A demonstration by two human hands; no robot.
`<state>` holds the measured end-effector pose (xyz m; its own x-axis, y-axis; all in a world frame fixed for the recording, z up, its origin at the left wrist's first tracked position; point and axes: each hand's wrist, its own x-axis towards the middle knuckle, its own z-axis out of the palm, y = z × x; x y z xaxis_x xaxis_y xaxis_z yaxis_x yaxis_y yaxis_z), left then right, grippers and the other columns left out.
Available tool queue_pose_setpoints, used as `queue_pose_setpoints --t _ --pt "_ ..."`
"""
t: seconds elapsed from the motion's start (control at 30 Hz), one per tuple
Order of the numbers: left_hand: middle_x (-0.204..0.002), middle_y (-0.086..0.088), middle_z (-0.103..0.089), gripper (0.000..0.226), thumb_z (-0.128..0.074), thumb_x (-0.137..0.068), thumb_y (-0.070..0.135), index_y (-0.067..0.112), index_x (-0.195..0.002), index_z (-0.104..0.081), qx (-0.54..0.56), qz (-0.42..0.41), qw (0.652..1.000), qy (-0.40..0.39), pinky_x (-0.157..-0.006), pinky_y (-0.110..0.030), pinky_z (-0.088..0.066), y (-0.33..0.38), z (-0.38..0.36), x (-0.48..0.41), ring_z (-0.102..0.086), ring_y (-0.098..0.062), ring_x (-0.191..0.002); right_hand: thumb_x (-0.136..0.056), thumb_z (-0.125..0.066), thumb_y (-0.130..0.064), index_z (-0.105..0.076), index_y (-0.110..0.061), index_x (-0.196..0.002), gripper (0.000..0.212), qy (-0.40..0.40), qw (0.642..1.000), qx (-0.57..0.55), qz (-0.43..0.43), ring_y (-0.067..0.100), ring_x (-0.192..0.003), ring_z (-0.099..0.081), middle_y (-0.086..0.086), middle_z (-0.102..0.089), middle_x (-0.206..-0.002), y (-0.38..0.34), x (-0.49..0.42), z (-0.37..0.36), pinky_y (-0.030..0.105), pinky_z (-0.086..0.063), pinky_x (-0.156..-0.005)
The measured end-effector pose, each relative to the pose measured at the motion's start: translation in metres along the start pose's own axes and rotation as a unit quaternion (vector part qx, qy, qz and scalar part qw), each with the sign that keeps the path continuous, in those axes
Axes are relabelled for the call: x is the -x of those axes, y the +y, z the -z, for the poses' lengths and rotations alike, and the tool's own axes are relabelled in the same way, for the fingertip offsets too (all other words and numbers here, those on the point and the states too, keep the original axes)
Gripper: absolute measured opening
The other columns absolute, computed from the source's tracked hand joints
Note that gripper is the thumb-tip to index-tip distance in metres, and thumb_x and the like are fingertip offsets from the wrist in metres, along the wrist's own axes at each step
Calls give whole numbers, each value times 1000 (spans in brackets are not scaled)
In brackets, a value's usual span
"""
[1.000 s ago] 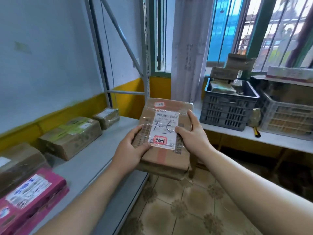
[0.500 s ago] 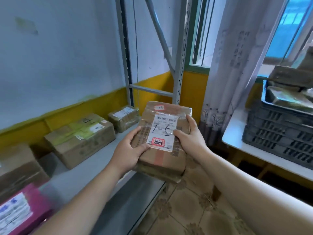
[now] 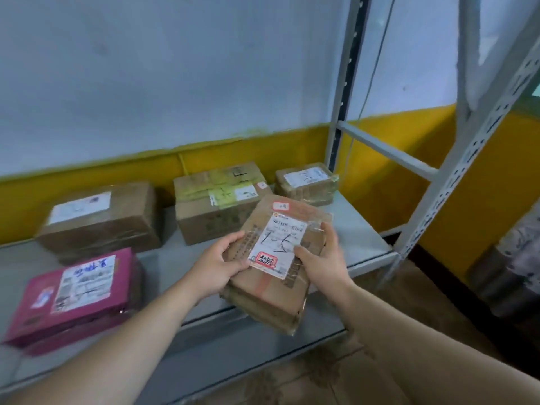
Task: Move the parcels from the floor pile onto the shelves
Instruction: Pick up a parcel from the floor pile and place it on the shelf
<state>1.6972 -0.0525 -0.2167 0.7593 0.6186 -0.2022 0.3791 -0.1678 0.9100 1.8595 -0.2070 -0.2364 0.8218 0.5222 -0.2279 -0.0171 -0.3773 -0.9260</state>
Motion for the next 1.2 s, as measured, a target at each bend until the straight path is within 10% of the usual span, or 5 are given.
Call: queue_pose_setpoints --t 0.47,0.63,0.83,1.0,1.2 --pt "-141 -1 -46 61 -70 -88 21 20 -142 -43 -129 95 975 156 -104 -27 -36 -13 -1 12 -47 -18 -128 -86 -59 -59 -21 -39 -151 78 -116 898 391 162 32 -149 -6 8 -8 -161 -38 -59 -1 48 -14 -119" --pt "-160 -9 -10 89 -74 -82 35 17 -152 -22 -145 112 965 186 -115 -29 -19 -28 -9 34 -19 -20 -146 -90 -50 -62 -19 -43 -151 71 -203 852 453 164 32 -139 -26 8 -27 -153 -45 -70 -4 46 -32 -110" --pt "-147 -3 -38 78 -77 -79 29 21 -146 -37 -75 88 969 219 -109 -35 -37 -29 14 33 -42 -19 -133 -92 -31 -67 -12 -37 -150 68 -150 830 518 143 41 -128 -39 13 -24 -149 -45 -36 -45 49 -41 -98" --pt "-163 2 7 78 -56 -92 49 28 -155 -15 -231 102 956 151 -119 -37 -15 -38 25 31 -11 -22 -149 -92 -32 -71 -8 -25 -154 81 -177 797 556 158 37 -126 -49 15 -38 -145 -56 -36 -56 48 -47 -92" --pt "-160 8 20 79 -49 -92 57 34 -155 -7 -260 98 954 110 -121 -36 -10 -49 42 20 -1 -19 -150 -93 -40 -67 -1 -35 -156 80 -228 828 490 154 39 -145 -23 6 7 -164 -57 -39 -70 47 -29 -114"
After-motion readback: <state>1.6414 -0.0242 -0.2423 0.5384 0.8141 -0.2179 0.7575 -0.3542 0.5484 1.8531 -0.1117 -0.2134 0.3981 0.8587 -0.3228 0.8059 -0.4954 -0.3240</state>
